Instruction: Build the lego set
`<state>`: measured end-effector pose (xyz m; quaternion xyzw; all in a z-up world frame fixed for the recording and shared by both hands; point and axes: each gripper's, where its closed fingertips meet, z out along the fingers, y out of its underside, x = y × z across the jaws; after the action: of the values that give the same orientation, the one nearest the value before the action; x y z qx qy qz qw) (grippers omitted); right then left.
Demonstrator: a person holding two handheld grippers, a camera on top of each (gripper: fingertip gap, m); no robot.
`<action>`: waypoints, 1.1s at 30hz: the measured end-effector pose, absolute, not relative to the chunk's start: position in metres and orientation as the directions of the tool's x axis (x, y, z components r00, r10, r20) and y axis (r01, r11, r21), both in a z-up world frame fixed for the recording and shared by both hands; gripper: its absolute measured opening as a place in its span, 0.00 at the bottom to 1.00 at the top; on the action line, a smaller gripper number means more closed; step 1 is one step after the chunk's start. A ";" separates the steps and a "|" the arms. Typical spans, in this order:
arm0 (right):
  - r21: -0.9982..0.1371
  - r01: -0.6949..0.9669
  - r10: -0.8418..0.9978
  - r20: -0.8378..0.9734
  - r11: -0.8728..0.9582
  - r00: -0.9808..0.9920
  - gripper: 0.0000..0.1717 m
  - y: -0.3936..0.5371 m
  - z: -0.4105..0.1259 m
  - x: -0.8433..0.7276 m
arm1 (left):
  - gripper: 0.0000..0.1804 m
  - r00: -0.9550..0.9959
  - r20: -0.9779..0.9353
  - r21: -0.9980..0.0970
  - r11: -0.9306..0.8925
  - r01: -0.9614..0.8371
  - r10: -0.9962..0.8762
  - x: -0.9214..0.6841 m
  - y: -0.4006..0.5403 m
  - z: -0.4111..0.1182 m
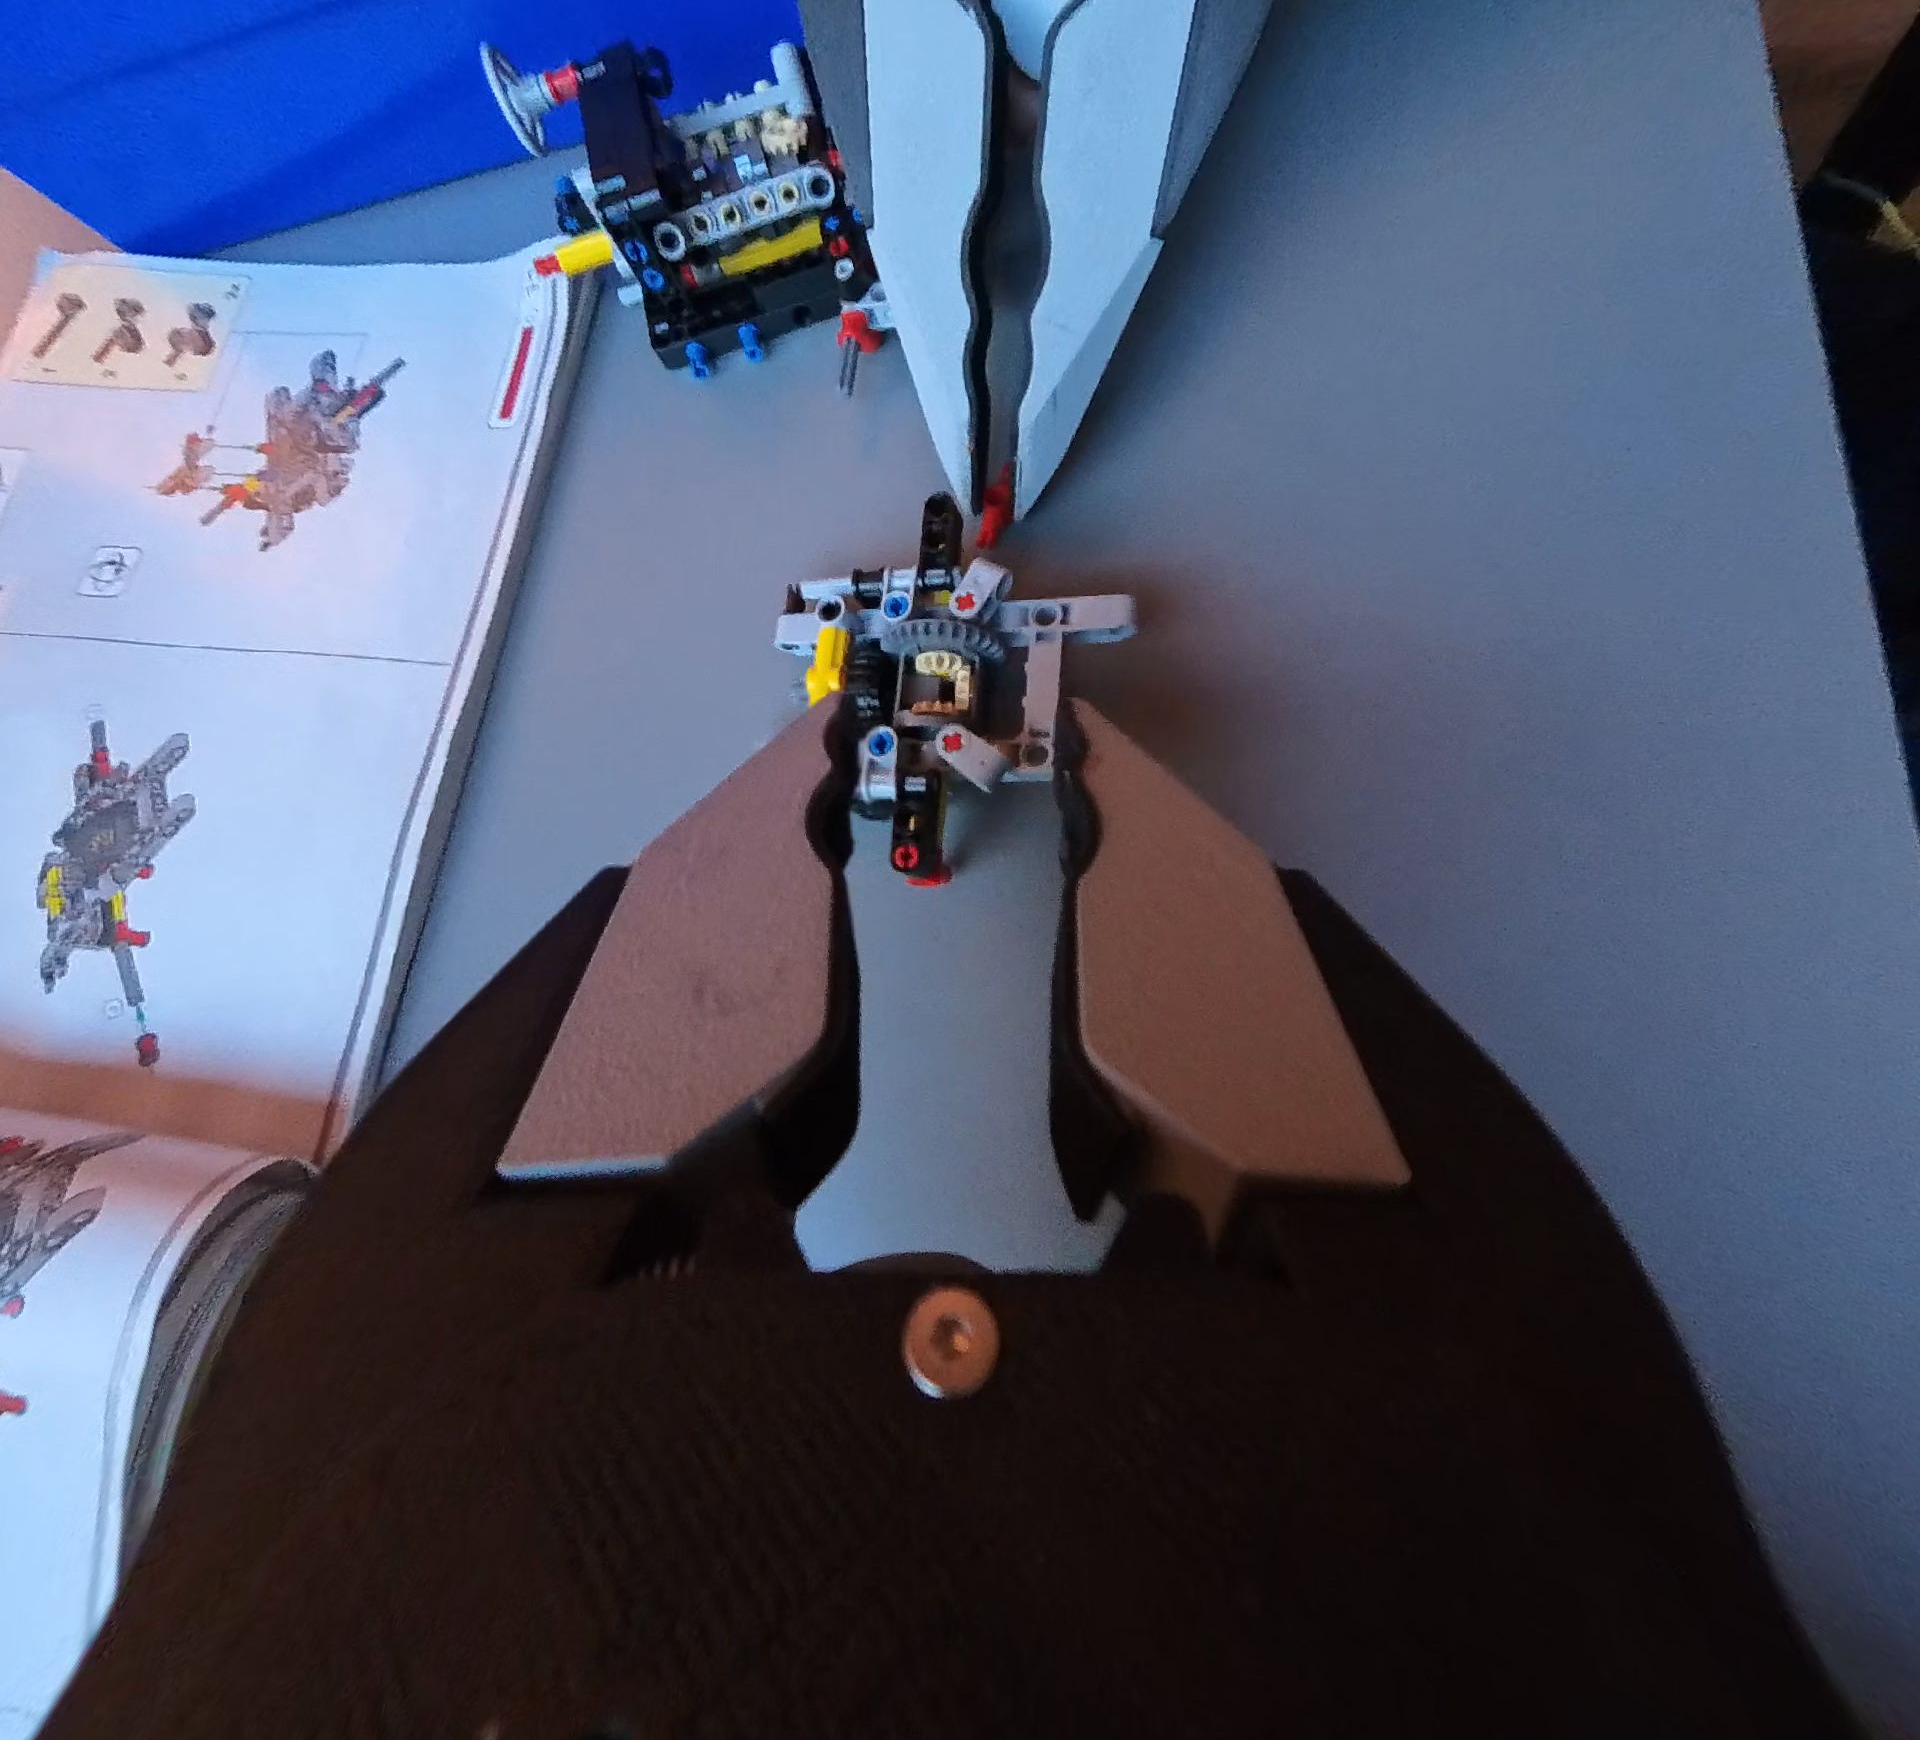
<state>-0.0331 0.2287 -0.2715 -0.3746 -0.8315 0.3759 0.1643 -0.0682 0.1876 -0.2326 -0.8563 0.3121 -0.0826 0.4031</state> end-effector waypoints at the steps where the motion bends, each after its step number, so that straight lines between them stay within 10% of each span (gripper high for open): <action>1: -0.749 0.500 0.746 -0.011 0.436 -0.666 0.03 0.229 -0.272 -0.033 | 0.19 0.795 -0.096 -0.762 -0.470 -0.446 -0.599 -0.066 0.190 -0.228; 23: -0.750 0.514 0.752 -0.035 0.416 -0.659 0.03 0.234 -0.271 -0.033 | 0.03 0.759 0.238 -0.367 -0.780 -0.508 -0.606 -0.045 0.225 -0.269; 33: -0.830 0.451 0.786 -0.025 0.327 -0.617 0.02 0.238 -0.249 -0.044 | 0.02 0.756 0.278 -0.727 -0.645 -0.237 -0.592 -0.052 0.241 -0.216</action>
<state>-0.0438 0.2383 -0.2487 -0.3912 -0.7907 0.4281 0.1959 -0.0515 0.2407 -0.2159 -0.8703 0.2381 -0.2551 0.3476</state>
